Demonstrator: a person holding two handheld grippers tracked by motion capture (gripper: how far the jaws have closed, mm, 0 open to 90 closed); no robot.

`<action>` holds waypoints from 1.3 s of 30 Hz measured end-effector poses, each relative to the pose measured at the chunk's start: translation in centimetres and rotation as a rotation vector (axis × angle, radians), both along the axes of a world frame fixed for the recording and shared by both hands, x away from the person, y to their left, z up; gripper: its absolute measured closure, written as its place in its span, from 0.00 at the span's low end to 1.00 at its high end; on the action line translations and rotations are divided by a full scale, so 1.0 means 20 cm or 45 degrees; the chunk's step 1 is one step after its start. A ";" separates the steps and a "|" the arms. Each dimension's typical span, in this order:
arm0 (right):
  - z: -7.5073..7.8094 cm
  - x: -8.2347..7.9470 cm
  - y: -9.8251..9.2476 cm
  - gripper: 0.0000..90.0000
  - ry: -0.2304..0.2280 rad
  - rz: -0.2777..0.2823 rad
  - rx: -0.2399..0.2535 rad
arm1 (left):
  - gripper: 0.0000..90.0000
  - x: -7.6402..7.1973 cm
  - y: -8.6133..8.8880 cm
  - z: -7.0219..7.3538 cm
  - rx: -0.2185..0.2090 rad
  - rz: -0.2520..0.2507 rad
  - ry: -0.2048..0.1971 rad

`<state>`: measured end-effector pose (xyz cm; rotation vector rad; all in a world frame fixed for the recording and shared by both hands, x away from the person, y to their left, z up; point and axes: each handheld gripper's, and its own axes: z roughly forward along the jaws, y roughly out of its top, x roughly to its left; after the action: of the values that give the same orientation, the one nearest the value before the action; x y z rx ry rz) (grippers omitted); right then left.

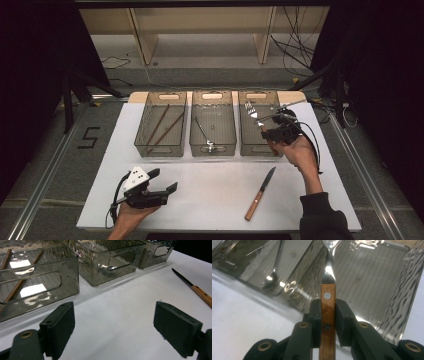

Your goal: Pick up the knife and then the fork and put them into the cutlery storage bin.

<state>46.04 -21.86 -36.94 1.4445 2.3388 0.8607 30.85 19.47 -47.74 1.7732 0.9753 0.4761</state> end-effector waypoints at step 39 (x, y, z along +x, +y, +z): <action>-0.14 0.38 0.10 0.86 0.133 -0.165 -0.045 | 0.19 0.00 0.01 0.00 -0.003 -0.002 -0.005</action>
<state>53.65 -19.76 -39.64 1.6427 2.2902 0.7228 30.84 19.62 -47.69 1.7704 0.9707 0.4772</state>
